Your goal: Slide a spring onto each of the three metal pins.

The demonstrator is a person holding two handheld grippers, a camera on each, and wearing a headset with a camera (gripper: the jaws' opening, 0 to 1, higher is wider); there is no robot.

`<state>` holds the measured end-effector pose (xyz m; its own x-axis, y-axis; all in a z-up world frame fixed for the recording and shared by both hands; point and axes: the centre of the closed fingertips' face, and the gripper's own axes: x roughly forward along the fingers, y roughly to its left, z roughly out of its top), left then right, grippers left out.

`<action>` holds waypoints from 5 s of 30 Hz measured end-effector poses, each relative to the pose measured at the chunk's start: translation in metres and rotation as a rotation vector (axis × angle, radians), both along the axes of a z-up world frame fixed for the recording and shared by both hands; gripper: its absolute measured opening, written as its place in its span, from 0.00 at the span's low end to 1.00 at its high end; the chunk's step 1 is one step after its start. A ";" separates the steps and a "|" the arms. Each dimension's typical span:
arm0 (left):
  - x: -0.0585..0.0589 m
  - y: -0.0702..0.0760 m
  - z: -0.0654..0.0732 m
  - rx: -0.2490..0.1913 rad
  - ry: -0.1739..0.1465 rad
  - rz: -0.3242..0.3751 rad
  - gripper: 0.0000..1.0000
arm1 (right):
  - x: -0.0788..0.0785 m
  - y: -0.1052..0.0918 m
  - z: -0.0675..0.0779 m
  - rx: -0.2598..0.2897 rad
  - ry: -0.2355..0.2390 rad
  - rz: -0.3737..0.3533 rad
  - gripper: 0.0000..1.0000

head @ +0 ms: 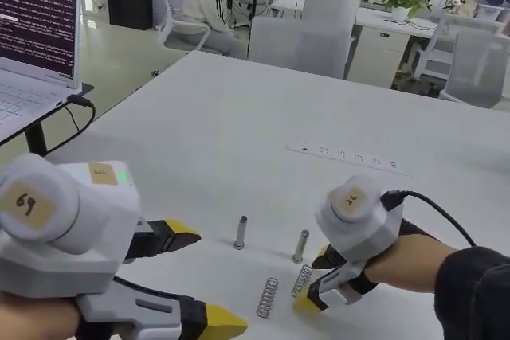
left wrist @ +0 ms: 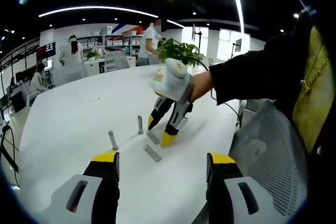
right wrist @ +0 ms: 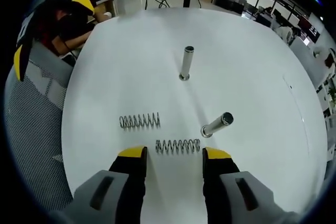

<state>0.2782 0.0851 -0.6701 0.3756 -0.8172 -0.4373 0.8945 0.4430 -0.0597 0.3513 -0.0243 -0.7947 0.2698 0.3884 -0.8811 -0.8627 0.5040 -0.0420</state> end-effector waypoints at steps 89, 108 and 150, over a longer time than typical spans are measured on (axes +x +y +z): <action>-0.001 0.004 -0.005 0.012 0.014 0.007 0.61 | 0.009 0.010 0.000 0.031 -0.053 0.029 0.31; -0.001 0.001 -0.005 0.008 0.020 -0.005 0.59 | -0.010 0.007 0.008 0.028 -0.045 0.055 0.30; 0.029 -0.042 0.018 -0.326 0.478 0.002 0.44 | -0.047 0.037 0.106 0.072 -0.244 0.249 0.30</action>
<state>0.3069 0.0429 -0.6520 0.1998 -0.9377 -0.2842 0.7336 0.3355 -0.5910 0.3038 0.0124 -0.6885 0.3579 0.5277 -0.7704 -0.9285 0.2888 -0.2335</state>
